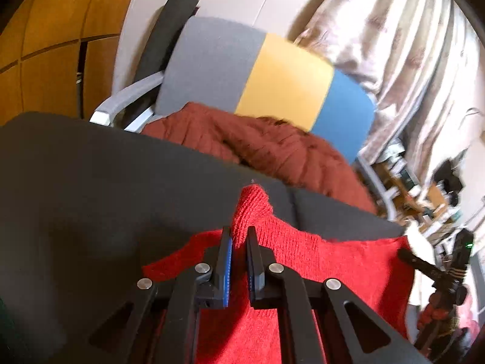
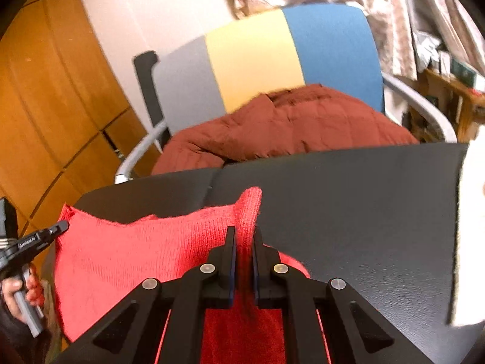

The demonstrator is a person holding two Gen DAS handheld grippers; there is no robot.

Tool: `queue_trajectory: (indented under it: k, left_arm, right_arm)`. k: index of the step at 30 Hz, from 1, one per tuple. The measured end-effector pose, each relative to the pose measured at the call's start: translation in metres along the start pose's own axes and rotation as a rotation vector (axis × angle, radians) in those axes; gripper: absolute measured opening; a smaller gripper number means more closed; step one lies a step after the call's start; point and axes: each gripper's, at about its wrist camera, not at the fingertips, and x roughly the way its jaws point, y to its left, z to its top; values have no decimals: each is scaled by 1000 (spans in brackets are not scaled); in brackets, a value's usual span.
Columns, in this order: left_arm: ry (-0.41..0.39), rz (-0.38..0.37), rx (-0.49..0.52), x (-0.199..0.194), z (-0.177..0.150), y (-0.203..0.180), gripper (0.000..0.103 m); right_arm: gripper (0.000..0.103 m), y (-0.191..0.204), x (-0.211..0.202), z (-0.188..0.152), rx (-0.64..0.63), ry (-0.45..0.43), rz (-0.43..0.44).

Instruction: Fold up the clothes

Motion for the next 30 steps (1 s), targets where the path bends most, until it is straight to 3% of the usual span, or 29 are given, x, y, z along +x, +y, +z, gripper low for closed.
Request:
queue_trajectory:
  k: [8,11,18,20,23,25,27,30]
  left_arm:
    - [151,159,-41,81,-38,29,7]
    - [84,142,-57,80,-60,41,11]
    - [71,137,-81,55,-85,51,11]
    - [79,132,-71,51,-87,53,12]
    - [113,130,-46,52,-81,52,13]
    - [140,136,-52,49,-74,52,22]
    - [112,169,-56,34,-69,49,24]
    - [64,176,-56,9,-67,43,24]
  right_arm:
    - [9,-24,66,-30,92,121,-92]
    - [9,-25,61,-41,102,72,-82]
    - [13,-24,47,-60,101,75,-37]
    - [19,-27,40,-69,141,73,0]
    - [47,-29,30,-77,191,76,88]
    - [68,-29,18,-75,211,85,133]
    - [70,-29,-4,-72,217,62,169]
    - [81,-37,-49,-77,207,9,285]
